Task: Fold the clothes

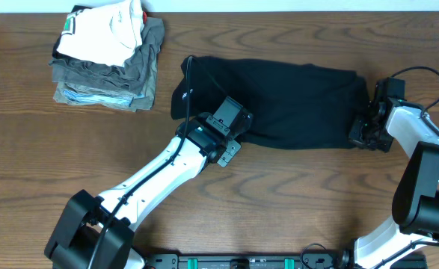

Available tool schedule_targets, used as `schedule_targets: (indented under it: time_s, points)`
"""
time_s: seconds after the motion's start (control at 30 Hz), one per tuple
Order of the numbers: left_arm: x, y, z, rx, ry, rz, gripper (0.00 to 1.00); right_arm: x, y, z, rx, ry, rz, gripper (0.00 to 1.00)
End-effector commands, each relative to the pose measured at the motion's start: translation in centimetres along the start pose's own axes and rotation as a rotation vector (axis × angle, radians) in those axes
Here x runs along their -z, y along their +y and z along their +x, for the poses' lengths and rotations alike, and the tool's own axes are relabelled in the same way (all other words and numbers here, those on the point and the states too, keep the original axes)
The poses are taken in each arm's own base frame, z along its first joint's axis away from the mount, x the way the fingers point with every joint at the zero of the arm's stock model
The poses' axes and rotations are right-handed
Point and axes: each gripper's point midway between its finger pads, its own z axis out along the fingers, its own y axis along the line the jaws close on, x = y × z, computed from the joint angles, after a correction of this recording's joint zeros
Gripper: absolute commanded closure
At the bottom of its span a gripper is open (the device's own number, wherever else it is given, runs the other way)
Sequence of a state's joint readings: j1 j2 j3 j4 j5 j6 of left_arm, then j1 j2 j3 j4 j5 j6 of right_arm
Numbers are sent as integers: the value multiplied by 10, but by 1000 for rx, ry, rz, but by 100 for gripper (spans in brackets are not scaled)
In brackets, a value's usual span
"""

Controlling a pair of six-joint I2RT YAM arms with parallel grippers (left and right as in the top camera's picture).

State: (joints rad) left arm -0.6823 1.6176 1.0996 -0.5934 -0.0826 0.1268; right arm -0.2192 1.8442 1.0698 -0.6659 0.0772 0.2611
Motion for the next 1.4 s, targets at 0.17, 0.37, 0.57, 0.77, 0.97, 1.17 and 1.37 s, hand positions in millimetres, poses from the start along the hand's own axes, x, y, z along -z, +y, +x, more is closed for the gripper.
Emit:
schedule_targets:
  time_s: [0.17,0.37,0.57,0.77,0.97,1.17,1.37]
  points:
    - [5,3,13,4,58,-10,94,23,-22,16,-89,83,59,99]
    - [11,4,21,13,81,-9,94,58,-39,13,-147,35,40,99]
    - [26,6,24,25,77,-11,94,88,-45,17,-157,-12,31,99]
    - [76,14,14,36,22,-17,94,95,-48,31,-151,28,40,99]
    - [104,14,4,65,-54,-8,94,95,-43,47,-140,100,11,99]
    - [98,8,5,56,-35,0,94,95,-39,45,-141,93,-6,99]
    - [70,8,-14,4,-50,-14,94,94,-35,19,-146,-11,-32,99]
